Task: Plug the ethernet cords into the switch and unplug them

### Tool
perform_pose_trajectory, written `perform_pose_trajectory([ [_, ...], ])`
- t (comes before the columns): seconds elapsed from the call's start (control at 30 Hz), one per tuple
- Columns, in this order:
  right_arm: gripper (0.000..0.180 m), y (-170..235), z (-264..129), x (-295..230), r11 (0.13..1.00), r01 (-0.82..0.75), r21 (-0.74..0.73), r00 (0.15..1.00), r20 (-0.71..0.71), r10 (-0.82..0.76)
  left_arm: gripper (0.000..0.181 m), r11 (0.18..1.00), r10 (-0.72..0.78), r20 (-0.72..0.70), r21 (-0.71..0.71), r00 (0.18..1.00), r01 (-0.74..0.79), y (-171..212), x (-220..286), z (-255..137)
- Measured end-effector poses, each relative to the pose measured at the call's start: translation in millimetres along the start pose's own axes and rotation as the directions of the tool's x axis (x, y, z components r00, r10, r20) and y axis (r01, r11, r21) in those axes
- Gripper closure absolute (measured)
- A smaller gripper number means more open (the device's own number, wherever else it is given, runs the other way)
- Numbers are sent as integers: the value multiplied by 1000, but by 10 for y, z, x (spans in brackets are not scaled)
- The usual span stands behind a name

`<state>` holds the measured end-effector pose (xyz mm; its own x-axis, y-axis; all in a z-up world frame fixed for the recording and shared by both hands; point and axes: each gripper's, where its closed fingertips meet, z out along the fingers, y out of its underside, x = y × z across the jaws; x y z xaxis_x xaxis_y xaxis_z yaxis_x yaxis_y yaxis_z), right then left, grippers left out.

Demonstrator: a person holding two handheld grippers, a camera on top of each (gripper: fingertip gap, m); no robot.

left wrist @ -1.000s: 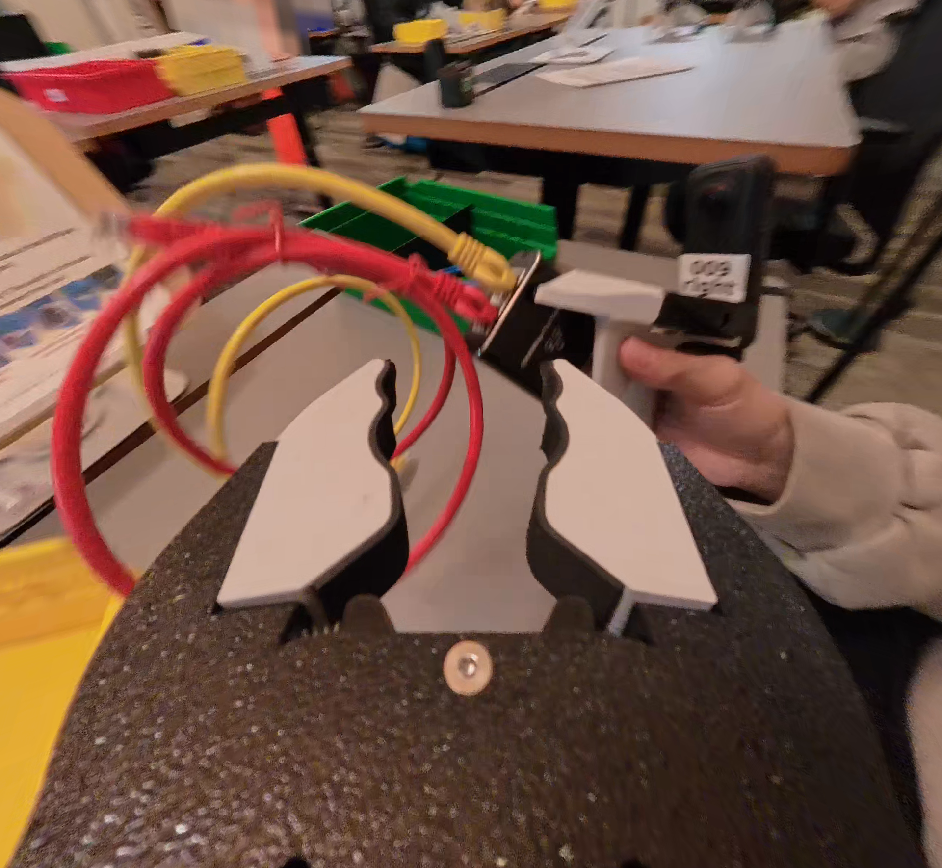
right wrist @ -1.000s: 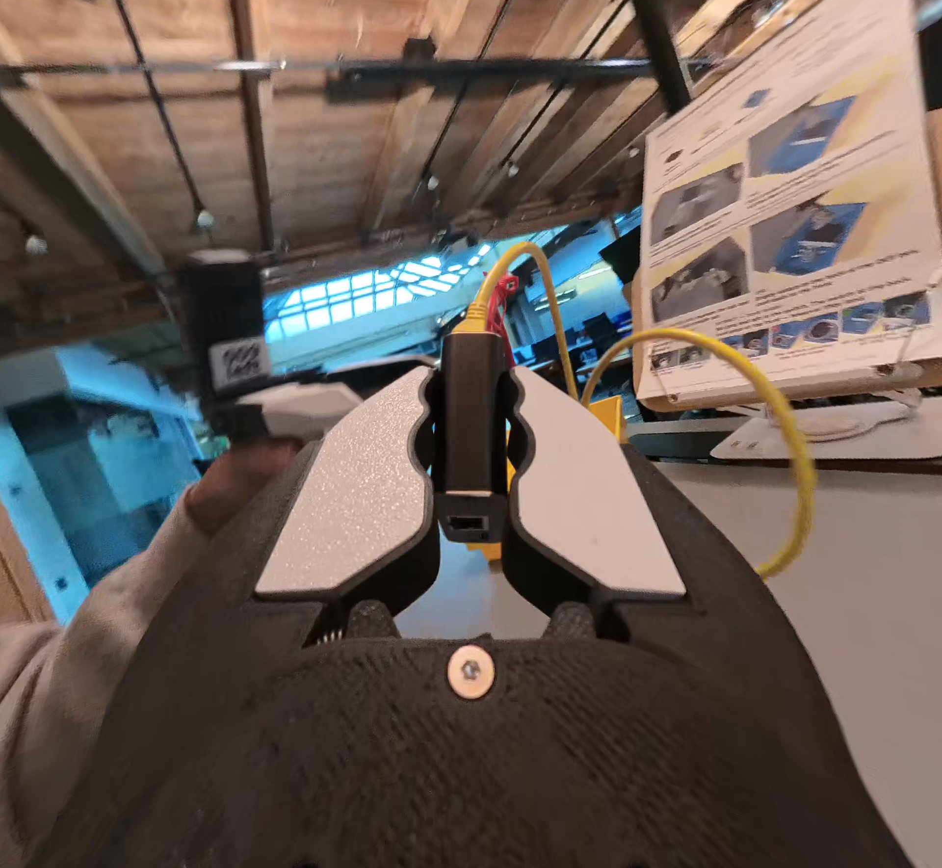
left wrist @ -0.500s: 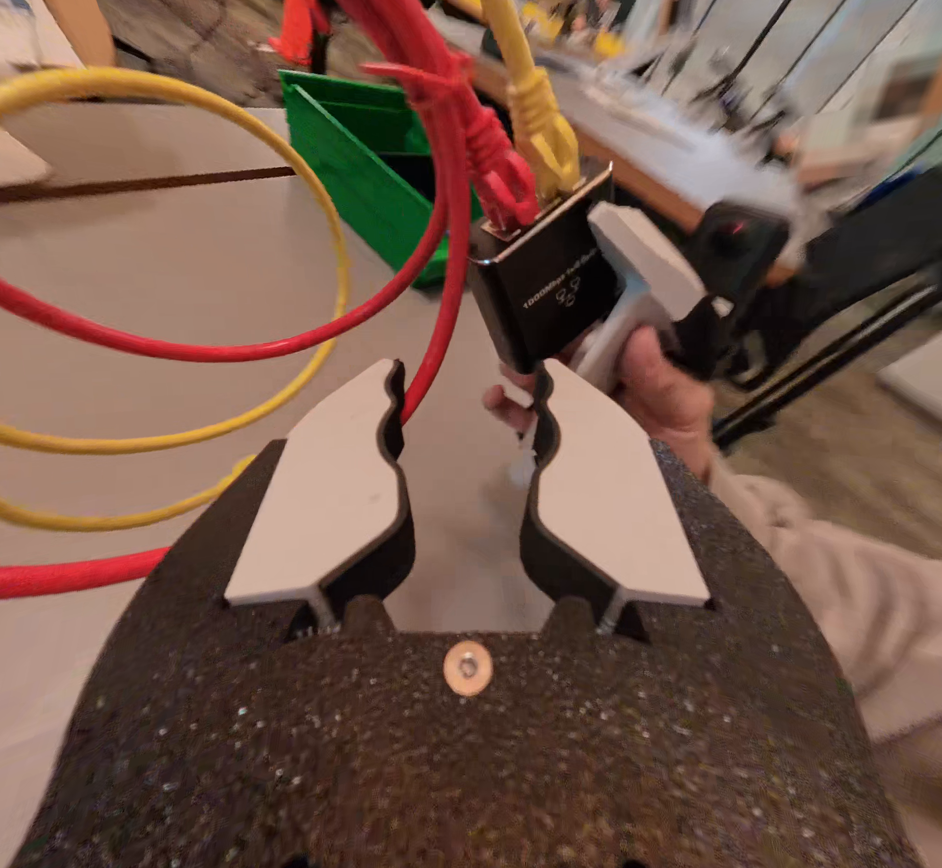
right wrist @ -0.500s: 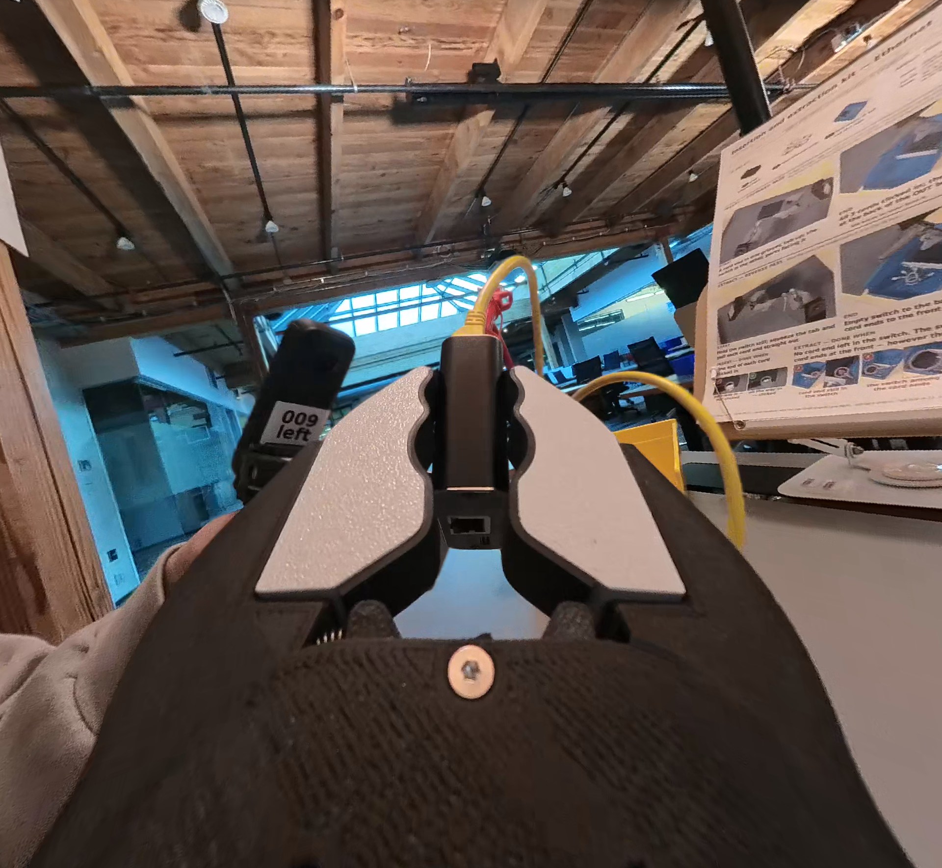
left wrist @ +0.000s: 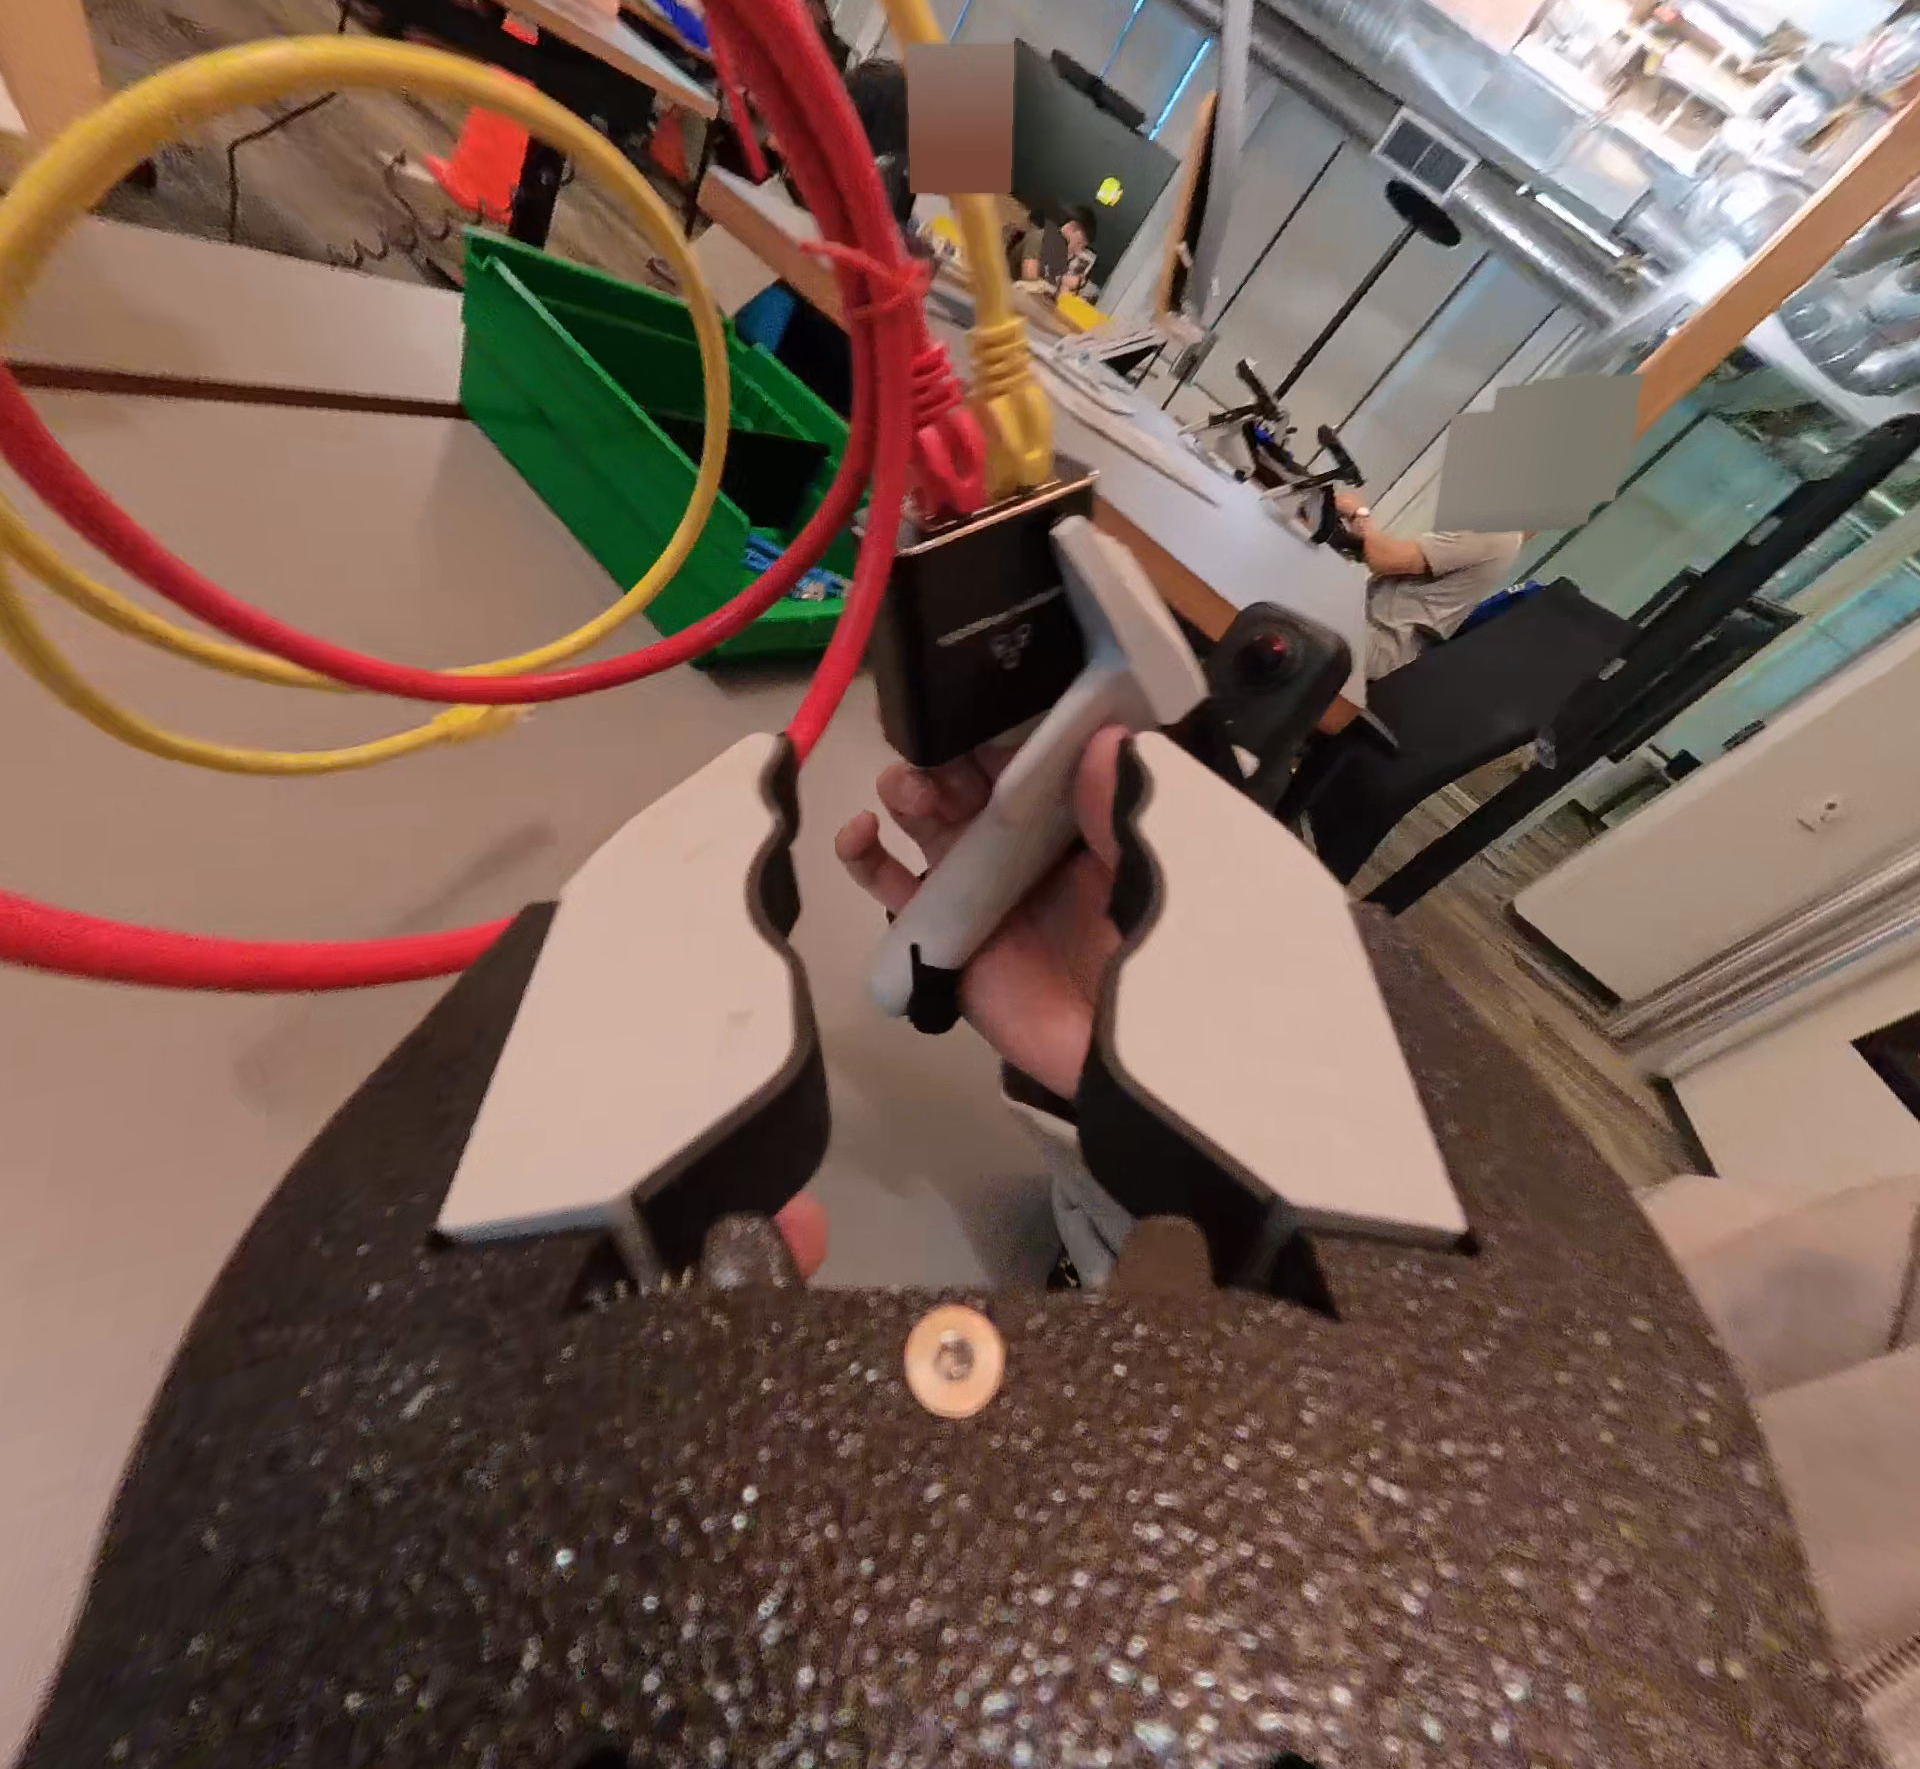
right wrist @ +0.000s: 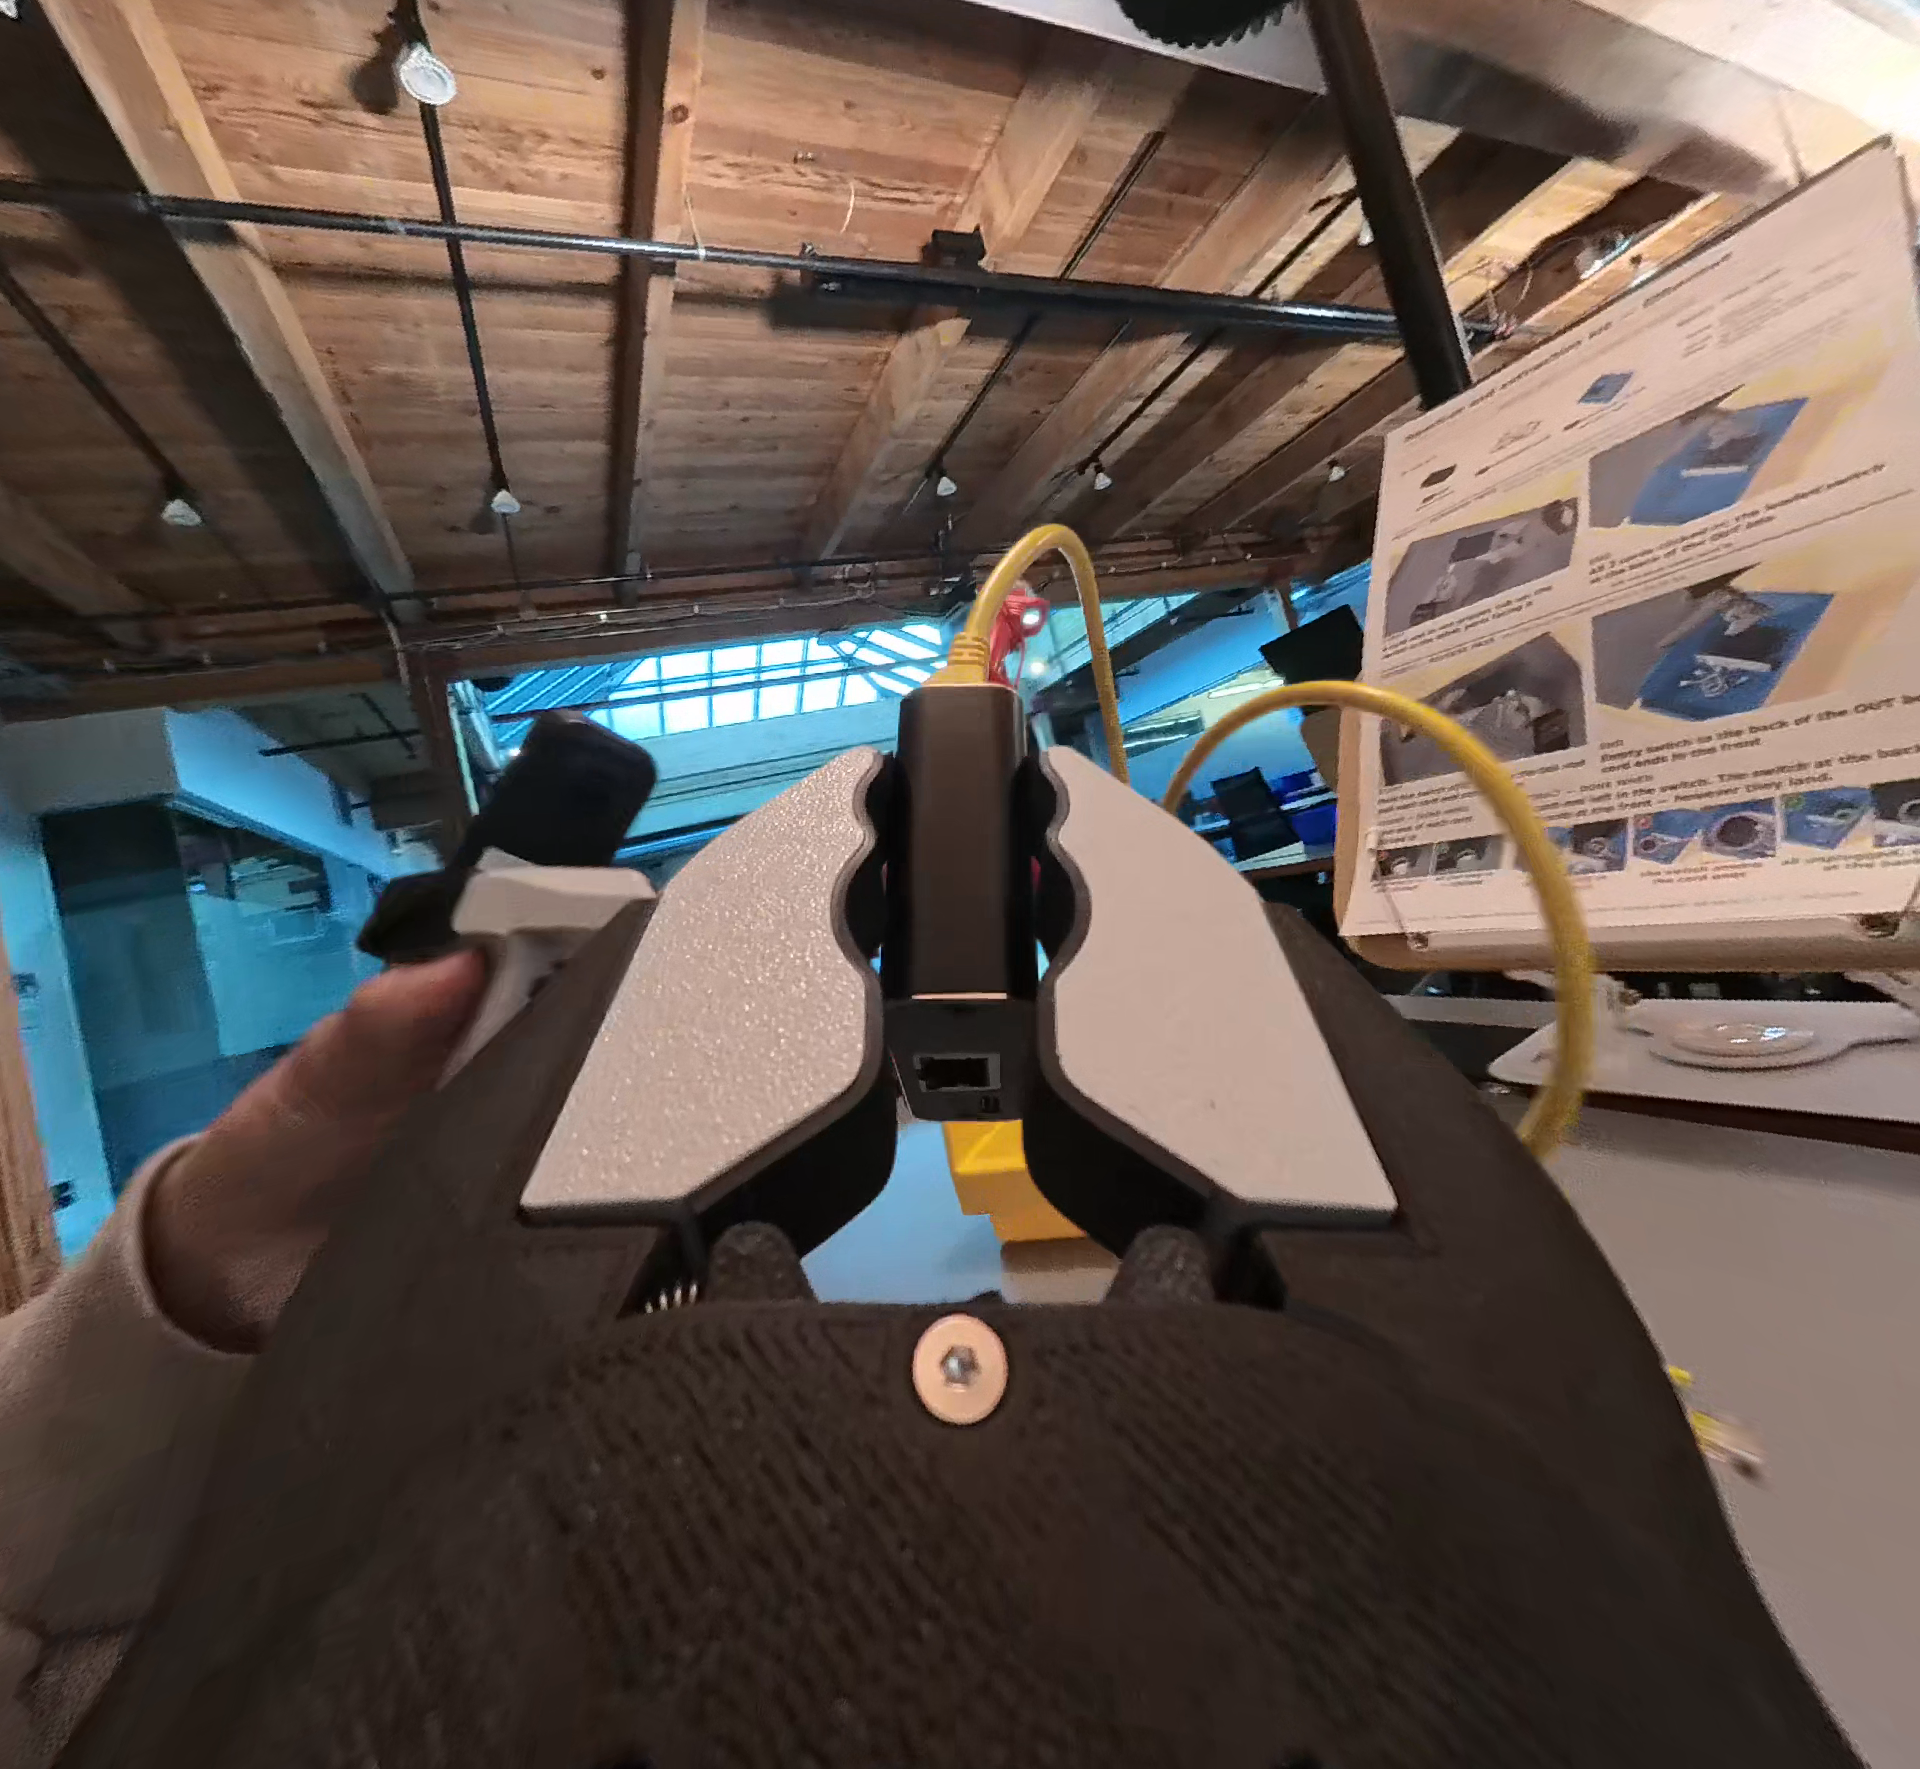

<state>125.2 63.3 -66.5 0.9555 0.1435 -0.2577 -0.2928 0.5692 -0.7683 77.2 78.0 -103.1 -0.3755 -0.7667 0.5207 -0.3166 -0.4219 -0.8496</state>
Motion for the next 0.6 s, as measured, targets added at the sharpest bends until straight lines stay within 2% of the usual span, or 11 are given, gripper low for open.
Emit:
perform_pose_trajectory([
  [0.03,155,-38,-23,32,1000,19,10,1000,-21,-19,131,999,27,11,19,1000,-27,-47,46,-41],
  [0.07,155,-91,-50,68,999,39,26,999,-38,-38,131,995,89,57,46,994,-91,-94,67,-86],
  [0.13,155,-159,-72,95,999,8,48,1000,-18,-7,138,980,183,75,69,980,-189,-117,184,-116],
  [0.2,154,-159,-64,78,998,-13,57,1000,0,13,133,991,134,-14,28,991,-134,-27,289,-25],
  [0.27,154,-127,-26,-28,997,-50,64,997,62,46,131,1000,20,-83,12,996,-19,27,272,82],
  [0.37,155,-86,25,-161,987,-145,75,981,141,133,131,994,-81,-164,52,983,91,15,218,195],
  [0.43,155,-71,49,-218,971,-220,90,963,178,201,131,990,-81,-145,107,986,97,-19,102,249],
  [0.5,155,-60,73,-253,951,-292,104,942,204,267,124,985,-8,-104,168,995,25,-43,-11,288],
  [0.53,155,-54,79,-243,939,-325,110,932,208,298,135,980,31,-131,198,991,-5,-56,15,285],
  [0.57,155,-27,85,-241,934,-341,104,926,211,314,155,976,67,-190,216,979,-25,-55,98,270],
  [0.6,155,-24,81,-241,929,-354,106,920,220,326,155,973,93,-212,226,973,-44,-49,123,266],
])
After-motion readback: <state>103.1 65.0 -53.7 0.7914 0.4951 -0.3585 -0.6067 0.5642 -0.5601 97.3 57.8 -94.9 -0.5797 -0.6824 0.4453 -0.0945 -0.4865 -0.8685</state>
